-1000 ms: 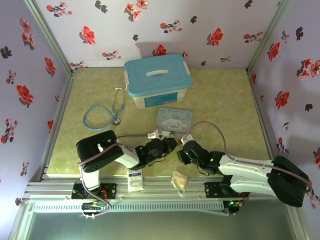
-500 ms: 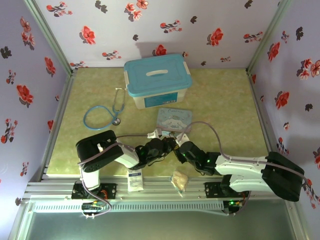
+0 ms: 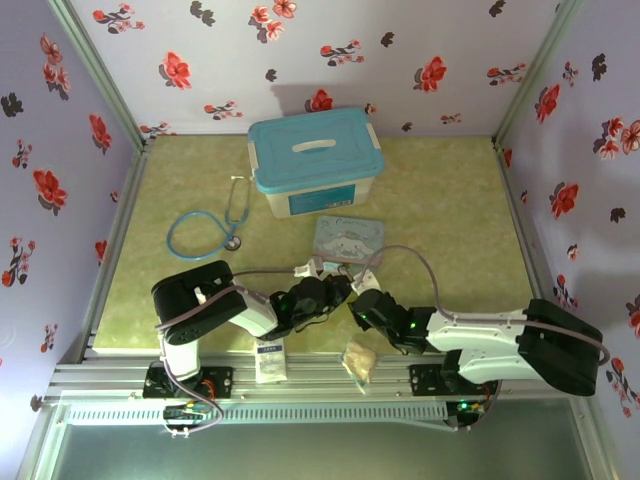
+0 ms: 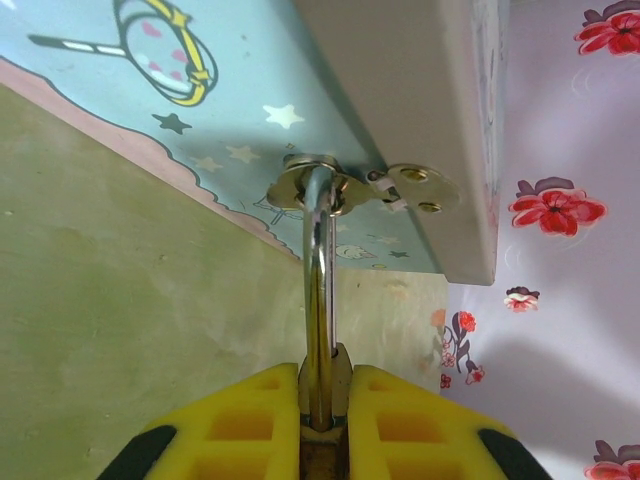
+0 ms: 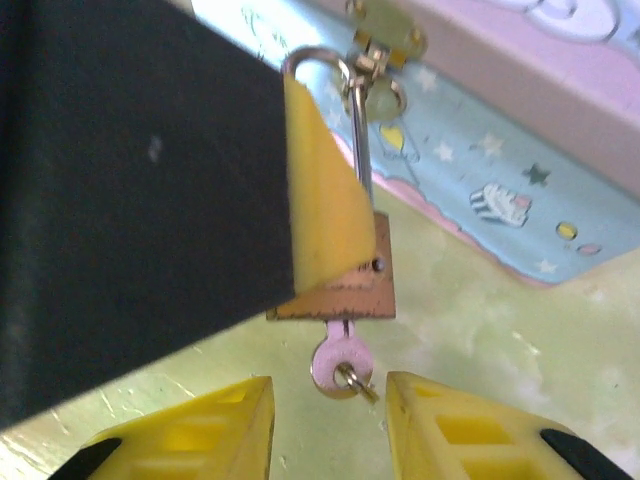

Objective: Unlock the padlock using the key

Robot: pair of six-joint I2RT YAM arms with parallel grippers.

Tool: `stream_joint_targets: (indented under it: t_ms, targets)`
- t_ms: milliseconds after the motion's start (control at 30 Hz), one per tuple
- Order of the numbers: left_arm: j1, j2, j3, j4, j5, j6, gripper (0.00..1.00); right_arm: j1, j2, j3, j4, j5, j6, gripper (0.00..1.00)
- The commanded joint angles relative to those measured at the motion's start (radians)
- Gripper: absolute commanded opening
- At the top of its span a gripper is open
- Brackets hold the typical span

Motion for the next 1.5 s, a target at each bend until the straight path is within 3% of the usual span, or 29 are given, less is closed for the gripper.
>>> stream_joint_targets:
  t_ms: [0, 100, 233, 467, 567, 667, 1067, 1133, 1167, 1233, 1333, 1467]
  targets:
    - [0.006, -0.044, -0.006, 0.071, -0.005, 0.010, 0.00, 0.009, 0.008, 0.000, 0.019, 0.044, 0.025, 0.38]
    - [0.007, -0.043, -0.005, 0.072, -0.006, 0.009, 0.00, 0.010, -0.002, -0.020, 0.072, 0.062, 0.014, 0.38]
    - [0.005, -0.036, -0.001, 0.082, 0.003, -0.002, 0.00, 0.009, 0.057, 0.004, 0.142, 0.072, -0.065, 0.24]
    - [-0.007, -0.040, 0.007, 0.076, 0.020, 0.005, 0.00, -0.008, 0.100, 0.007, 0.216, 0.045, -0.067, 0.15]
    - [-0.007, -0.036, -0.007, 0.084, 0.018, -0.004, 0.00, -0.059, 0.074, -0.033, 0.282, -0.083, -0.028, 0.15]
    - [-0.007, -0.031, -0.013, 0.096, 0.030, -0.011, 0.00, -0.164, 0.070, -0.094, 0.409, -0.358, 0.037, 0.15]
    - [-0.011, -0.032, -0.027, 0.110, 0.044, -0.018, 0.00, -0.241, 0.108, -0.118, 0.485, -0.495, 0.123, 0.14]
    - [-0.009, -0.036, -0.037, 0.107, 0.041, -0.014, 0.00, -0.253, 0.090, -0.132, 0.487, -0.486, 0.151, 0.20]
    - [-0.006, -0.039, -0.042, 0.105, 0.038, -0.012, 0.00, -0.253, 0.074, -0.132, 0.459, -0.470, 0.158, 0.28]
    - [0.004, -0.048, -0.054, 0.090, 0.037, 0.001, 0.00, -0.254, 0.024, -0.130, 0.378, -0.433, 0.173, 0.31]
    - [0.030, -0.071, -0.070, 0.038, 0.042, 0.023, 0.00, -0.257, -0.093, -0.142, 0.271, -0.372, 0.211, 0.46]
    - [0.067, -0.088, -0.081, -0.026, 0.068, 0.060, 0.00, -0.266, -0.255, -0.178, 0.184, -0.298, 0.251, 0.56]
